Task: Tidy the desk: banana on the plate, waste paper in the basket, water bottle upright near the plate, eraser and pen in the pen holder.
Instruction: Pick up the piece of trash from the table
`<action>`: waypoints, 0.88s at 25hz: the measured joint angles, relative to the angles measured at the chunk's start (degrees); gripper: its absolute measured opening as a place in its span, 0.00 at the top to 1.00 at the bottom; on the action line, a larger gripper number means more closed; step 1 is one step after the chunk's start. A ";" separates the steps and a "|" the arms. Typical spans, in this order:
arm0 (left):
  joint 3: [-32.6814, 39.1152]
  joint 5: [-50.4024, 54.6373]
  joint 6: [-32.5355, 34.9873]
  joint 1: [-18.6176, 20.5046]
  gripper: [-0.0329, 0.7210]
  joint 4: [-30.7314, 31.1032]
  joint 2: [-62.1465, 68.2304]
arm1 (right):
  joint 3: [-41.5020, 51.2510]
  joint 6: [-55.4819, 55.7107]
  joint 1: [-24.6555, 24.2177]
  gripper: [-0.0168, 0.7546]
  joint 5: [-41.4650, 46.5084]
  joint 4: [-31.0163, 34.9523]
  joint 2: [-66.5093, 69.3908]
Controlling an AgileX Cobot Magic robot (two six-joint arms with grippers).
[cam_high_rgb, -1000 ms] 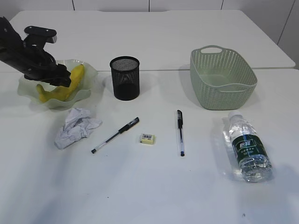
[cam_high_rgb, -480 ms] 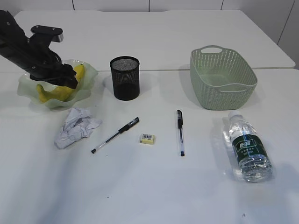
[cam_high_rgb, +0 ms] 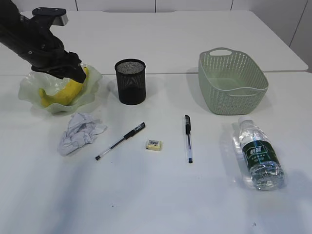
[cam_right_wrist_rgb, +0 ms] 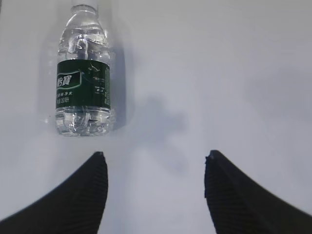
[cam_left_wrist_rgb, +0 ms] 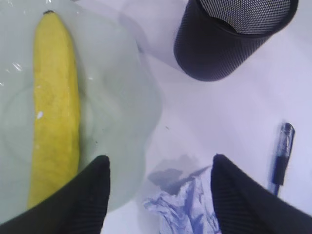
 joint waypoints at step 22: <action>0.00 18.88 -0.09 -0.30 0.34 -1.25 -0.34 | 0.00 0.00 0.00 0.38 -0.10 1.47 0.03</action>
